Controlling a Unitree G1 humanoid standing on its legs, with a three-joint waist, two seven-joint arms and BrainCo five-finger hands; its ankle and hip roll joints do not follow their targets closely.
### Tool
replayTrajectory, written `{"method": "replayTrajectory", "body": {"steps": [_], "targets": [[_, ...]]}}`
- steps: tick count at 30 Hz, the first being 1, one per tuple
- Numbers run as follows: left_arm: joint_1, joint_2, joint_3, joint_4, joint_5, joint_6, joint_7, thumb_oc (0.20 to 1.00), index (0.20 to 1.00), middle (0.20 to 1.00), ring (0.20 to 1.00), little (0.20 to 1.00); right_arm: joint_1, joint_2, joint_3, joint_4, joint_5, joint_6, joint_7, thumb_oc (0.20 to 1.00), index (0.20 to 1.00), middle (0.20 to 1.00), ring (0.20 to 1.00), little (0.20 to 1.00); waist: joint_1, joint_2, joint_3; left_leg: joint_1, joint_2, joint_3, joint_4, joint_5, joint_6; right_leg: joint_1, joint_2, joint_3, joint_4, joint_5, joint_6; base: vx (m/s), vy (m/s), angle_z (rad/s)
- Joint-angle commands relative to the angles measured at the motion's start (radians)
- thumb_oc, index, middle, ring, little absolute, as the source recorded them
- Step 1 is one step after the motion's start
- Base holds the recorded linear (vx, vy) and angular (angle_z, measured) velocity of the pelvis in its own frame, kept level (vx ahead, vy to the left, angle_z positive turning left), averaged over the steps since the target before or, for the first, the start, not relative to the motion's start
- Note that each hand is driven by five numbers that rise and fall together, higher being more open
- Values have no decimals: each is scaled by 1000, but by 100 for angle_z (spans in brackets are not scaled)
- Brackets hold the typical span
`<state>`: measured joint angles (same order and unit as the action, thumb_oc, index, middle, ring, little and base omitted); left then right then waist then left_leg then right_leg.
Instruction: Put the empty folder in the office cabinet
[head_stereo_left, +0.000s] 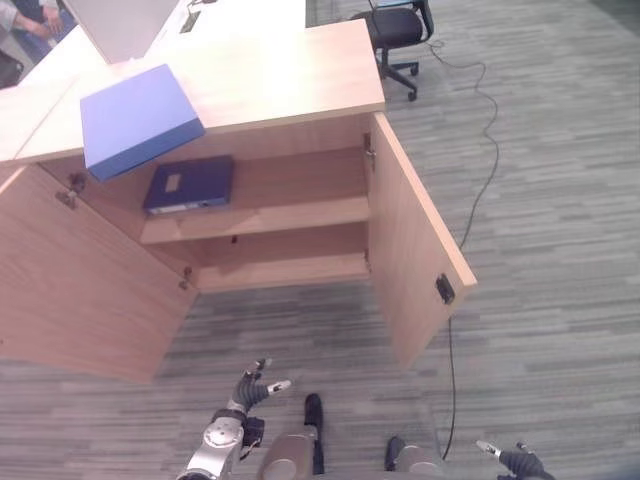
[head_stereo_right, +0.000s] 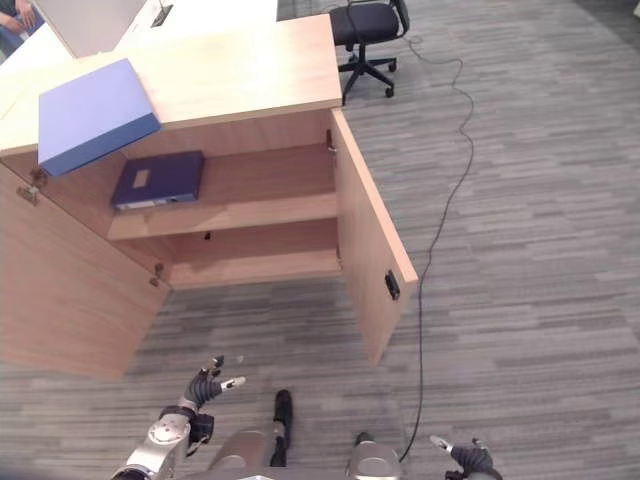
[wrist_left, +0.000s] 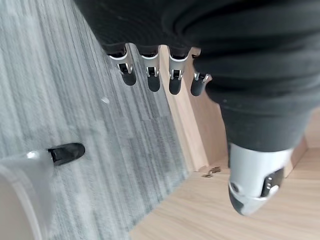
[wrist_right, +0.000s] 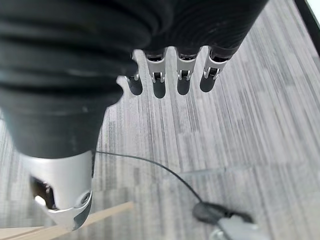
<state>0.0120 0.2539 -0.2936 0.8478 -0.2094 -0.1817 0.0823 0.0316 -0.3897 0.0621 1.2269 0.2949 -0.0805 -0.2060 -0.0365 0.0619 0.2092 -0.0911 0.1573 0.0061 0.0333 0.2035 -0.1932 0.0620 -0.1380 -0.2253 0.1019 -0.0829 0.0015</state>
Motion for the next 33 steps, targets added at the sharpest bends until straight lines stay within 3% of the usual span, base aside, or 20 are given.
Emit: {"method": "replayTrajectory", "body": {"steps": [1,4,6,8,9,11,12,13,15,17,19,20,21,23,24,25,27,28,29,33], "targets": [[-4,32,11,-62,11,-35,10,1000,1000,1000,1000,1000,2,-15,-15,-4,-8,1,-2,1000,1000,1000,1000,1000,-1,-17,9,53,83,18,44,-91,50,-10,-48,164,-13,-32,132,30,313,12],[-12,28,17,-48,6,-38,26,1000,1000,1000,1000,1000,1,-22,-6,-6,-22,8,0,1000,1000,1000,1000,1000,-9,-7,5,79,179,-46,6,11,29,-49,-85,199,37,-41,163,12,442,5],[-26,25,16,-29,5,-43,34,1000,1000,1000,1000,1000,0,-15,9,-8,-39,11,12,1000,1000,1000,1000,1000,-13,-3,-7,105,268,-109,-15,112,-9,-95,-147,234,112,-49,205,44,763,-6],[-35,27,9,-21,7,-42,35,1000,1000,1000,1000,1000,8,-9,21,-5,-52,15,22,1000,1000,1000,1000,1000,-8,-9,-13,96,298,-134,-33,138,-27,-97,-183,252,137,-63,233,93,695,10],[-45,33,3,-25,6,-43,34,1000,1000,1000,1000,1000,5,-7,20,-7,-47,17,26,1000,1000,1000,1000,1000,2,-7,-14,85,292,-173,-34,112,-38,-100,-199,280,153,-65,248,64,650,30],[-61,36,-10,-10,12,-43,35,1000,1000,1000,1000,1000,5,5,10,-9,-46,16,30,1000,1000,1000,1000,1000,-2,-20,-15,62,302,-146,13,37,-66,-82,-240,271,126,-36,260,29,543,42],[-65,38,-20,-4,16,-46,27,1000,1000,1000,1000,1000,16,14,-7,-8,-37,18,37,1000,1000,1000,1000,1000,1,-33,-18,45,271,-115,40,-80,-69,-50,-282,261,72,17,260,48,398,48],[-66,38,-21,-4,16,-47,27,1000,1000,1000,1000,1000,17,15,-8,-8,-37,18,37,1000,1000,1000,1000,1000,1,-35,-16,43,268,-118,49,-88,-69,-41,-285,257,62,21,260,58,377,57],[-74,49,-37,2,24,-46,25,1000,1000,1000,1000,1000,15,30,-19,-20,-22,15,33,1000,1000,1000,1000,1000,2,-61,-8,23,219,-115,80,-187,-69,-49,-339,250,9,174,260,5,279,49],[-84,73,-39,-7,23,-45,24,1000,1000,1000,1000,1000,-12,46,-11,-36,-3,13,28,1000,1000,1000,1000,1000,5,-77,12,16,192,-86,96,-220,-68,-94,-364,249,-6,323,260,-89,348,7],[-82,102,-34,-23,18,-41,21,1000,1000,1000,1000,1000,-44,65,19,-64,-5,8,25,1000,1000,1000,1000,1000,39,-72,39,29,175,-32,99,-242,-38,-142,-381,134,15,368,260,-117,519,-34],[-81,109,-30,-34,17,-38,17,1000,1000,1000,1000,1000,-53,75,34,-77,-4,4,28,1000,1000,1000,1000,1000,40,-67,37,29,155,-14,89,-234,-23,-141,-366,91,23,323,260,-43,797,-70],[-75,113,-21,-37,20,-35,10,1000,1000,1000,1000,1000,-59,81,55,-105,-5,-7,37,1000,1000,1000,1000,1000,38,-63,38,50,93,-1,71,-240,22,-141,-278,126,73,236,248,-23,626,-33],[-75,113,-21,-37,20,-35,10,1000,1000,1000,1000,1000,-59,82,55,-106,-5,-7,37,1000,1000,1000,1000,1000,38,-65,36,47,91,1,69,-236,23,-146,-280,129,73,238,248,6,449,-12],[-67,110,11,-14,26,-24,11,1000,1000,1000,1000,1000,-61,85,86,-115,-14,-18,45,1000,1000,1000,1000,1000,50,-54,42,91,11,13,5,-225,77,-134,-129,92,79,100,196,7,483,-3],[-67,110,11,-14,26,-24,11,1000,1000,1000,1000,1000,-62,85,86,-115,-14,-18,45,1000,1000,1000,1000,1000,48,-54,41,88,11,11,2,-219,77,-135,-129,90,74,105,195,22,571,-14],[-66,99,28,15,21,-20,16,1000,1000,1000,1000,1000,-63,91,100,-105,-15,-18,45,1000,1000,1000,1000,1000,49,-58,35,107,-28,25,-47,-208,97,-140,-60,55,24,90,172,31,205,-2],[-71,87,32,44,25,-19,21,1000,1000,1000,1000,1000,-62,90,106,-94,-14,-18,45,1000,1000,1000,1000,1000,34,-61,37,126,-67,20,-78,-202,113,-159,-6,73,-20,96,165,42,168,11],[-71,86,32,46,26,-20,21,1000,1000,1000,1000,1000,-62,89,106,-93,-14,-19,45,1000,1000,1000,1000,1000,35,-59,39,131,-65,21,-81,-203,113,-155,-4,73,-21,95,165,56,153,-10],[-106,53,7,74,35,-28,23,1000,1000,1000,1000,1000,-46,82,86,-57,5,-18,40,1000,1000,1000,1000,1000,-3,-55,40,143,-108,-6,-92,-212,126,-150,9,197,-77,119,175,72,34,6]]}}
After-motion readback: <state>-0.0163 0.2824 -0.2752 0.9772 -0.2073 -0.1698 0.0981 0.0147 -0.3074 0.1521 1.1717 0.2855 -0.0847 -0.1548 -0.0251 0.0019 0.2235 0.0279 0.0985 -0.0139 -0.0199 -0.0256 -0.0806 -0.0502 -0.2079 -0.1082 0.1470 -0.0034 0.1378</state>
